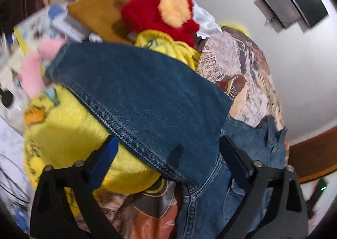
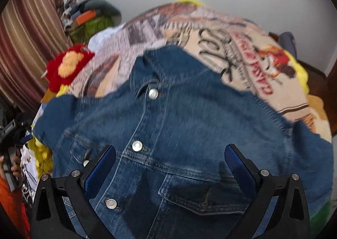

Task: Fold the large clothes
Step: 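Lower the left gripper onto the jacket sleeve and grasp its cuff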

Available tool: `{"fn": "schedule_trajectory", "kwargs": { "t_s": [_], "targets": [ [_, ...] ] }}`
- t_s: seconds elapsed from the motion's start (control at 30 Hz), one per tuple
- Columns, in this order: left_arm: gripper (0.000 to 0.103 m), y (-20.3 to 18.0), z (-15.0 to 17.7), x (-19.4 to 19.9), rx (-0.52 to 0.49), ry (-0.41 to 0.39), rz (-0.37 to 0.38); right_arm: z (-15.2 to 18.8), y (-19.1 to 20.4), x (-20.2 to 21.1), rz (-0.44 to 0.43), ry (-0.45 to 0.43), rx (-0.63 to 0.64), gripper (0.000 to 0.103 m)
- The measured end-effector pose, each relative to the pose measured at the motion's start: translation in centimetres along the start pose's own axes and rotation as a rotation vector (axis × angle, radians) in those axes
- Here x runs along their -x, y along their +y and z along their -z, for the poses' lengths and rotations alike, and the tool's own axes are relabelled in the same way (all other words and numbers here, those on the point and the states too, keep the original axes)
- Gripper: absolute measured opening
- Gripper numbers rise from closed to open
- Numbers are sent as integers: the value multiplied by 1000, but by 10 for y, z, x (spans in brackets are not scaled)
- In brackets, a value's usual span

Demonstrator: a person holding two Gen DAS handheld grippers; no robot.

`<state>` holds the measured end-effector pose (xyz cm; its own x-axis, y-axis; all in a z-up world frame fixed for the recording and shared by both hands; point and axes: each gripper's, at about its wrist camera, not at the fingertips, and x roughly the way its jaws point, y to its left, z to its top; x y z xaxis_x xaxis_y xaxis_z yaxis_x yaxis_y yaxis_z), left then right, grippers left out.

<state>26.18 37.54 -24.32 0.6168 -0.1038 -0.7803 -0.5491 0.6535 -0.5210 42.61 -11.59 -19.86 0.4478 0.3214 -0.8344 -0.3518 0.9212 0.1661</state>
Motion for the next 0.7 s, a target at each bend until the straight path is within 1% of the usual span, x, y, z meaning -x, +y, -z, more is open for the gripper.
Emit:
{"fn": "schedule_trajectory", "kwargs": {
  "t_s": [0.1, 0.13, 0.2, 0.3, 0.33, 0.4, 0.47, 0.5, 0.6, 0.67, 0.7],
  "targets": [
    [89, 14, -7, -10, 75, 17, 47, 4, 2, -12, -22, 42, 1, 103],
    [85, 17, -9, -12, 100, 19, 56, 5, 4, -15, -27, 51, 1, 103],
    [81, 18, -13, -16, 116, 13, 63, 7, 5, -22, -41, 72, 3, 103],
    [78, 18, -17, -23, 107, 12, 38, 9, 9, -29, -48, 104, 14, 103],
    [77, 17, -18, -26, 97, 13, 21, 9, 10, -30, -49, 113, 17, 103],
    [73, 14, -16, -29, 73, 11, -17, 11, 12, -34, -53, 127, 18, 103],
    [64, 9, -13, -31, 30, -2, -80, 11, 12, -34, -57, 132, 14, 103],
    [61, 3, -10, -31, -11, -10, -126, 12, 12, -34, -62, 133, 9, 103],
    [43, -10, -6, -30, -108, -30, -216, 12, 12, -29, -70, 129, -3, 103],
    [18, -26, -3, -23, -190, -61, -285, 12, 12, -25, -73, 121, -8, 103],
    [15, -34, -2, -18, -229, -81, -316, 11, 13, -21, -74, 115, -8, 103]
  ]
}}
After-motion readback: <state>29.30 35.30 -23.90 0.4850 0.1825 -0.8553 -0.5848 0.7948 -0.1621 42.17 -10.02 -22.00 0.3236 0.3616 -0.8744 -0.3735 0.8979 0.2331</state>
